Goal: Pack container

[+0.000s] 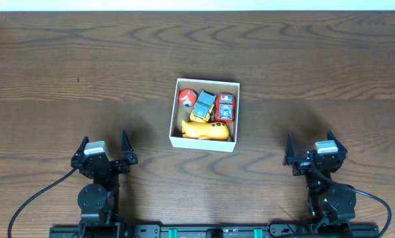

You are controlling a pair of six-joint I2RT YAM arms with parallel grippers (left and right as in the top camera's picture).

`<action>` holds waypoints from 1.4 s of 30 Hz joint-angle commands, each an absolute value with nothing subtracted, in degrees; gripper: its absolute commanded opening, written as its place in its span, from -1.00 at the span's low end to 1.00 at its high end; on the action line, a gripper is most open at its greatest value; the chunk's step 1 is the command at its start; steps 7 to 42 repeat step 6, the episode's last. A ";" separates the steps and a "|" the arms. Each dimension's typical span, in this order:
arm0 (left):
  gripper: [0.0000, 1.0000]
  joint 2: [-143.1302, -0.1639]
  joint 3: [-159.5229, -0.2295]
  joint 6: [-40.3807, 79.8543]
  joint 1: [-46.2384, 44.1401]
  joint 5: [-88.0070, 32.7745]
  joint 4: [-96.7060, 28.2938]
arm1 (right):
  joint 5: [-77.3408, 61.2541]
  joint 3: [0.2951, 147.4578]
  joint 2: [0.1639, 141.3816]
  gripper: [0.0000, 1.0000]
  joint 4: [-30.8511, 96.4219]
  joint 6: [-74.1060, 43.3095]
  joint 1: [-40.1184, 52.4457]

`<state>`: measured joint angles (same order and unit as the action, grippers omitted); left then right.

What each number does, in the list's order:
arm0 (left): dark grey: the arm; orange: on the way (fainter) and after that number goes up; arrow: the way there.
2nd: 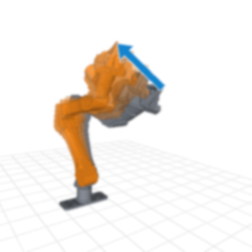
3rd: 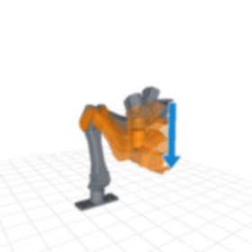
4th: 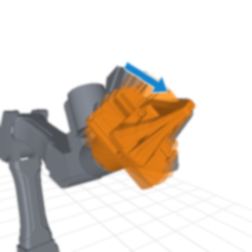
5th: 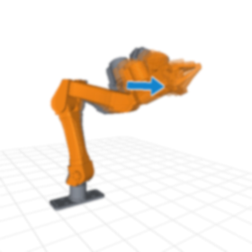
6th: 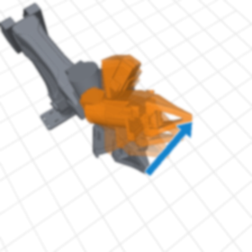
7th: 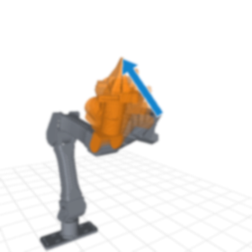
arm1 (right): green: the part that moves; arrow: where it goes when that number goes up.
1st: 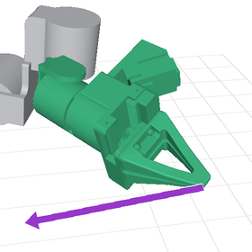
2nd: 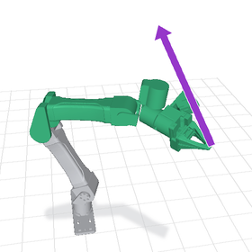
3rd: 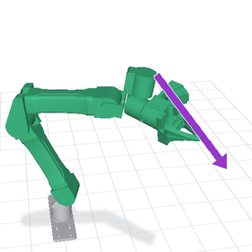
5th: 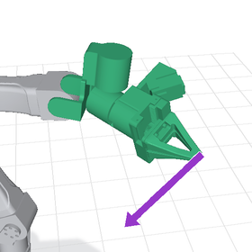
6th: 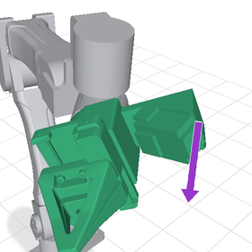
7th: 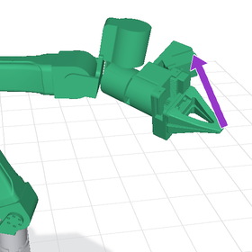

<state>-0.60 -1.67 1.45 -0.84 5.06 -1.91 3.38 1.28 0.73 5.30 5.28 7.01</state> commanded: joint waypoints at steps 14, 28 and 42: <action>0.96 -0.34 -0.23 0.71 -0.56 5.17 -3.75 | 2.98 0.91 0.32 0.99 5.30 6.04 6.55; 0.96 -0.34 -0.23 0.71 -0.56 5.17 -3.75 | 2.98 0.91 0.32 0.99 5.30 6.04 6.55; 0.96 -0.34 -0.23 0.71 -0.56 5.17 -3.75 | 2.98 0.91 0.32 0.99 5.30 6.04 6.55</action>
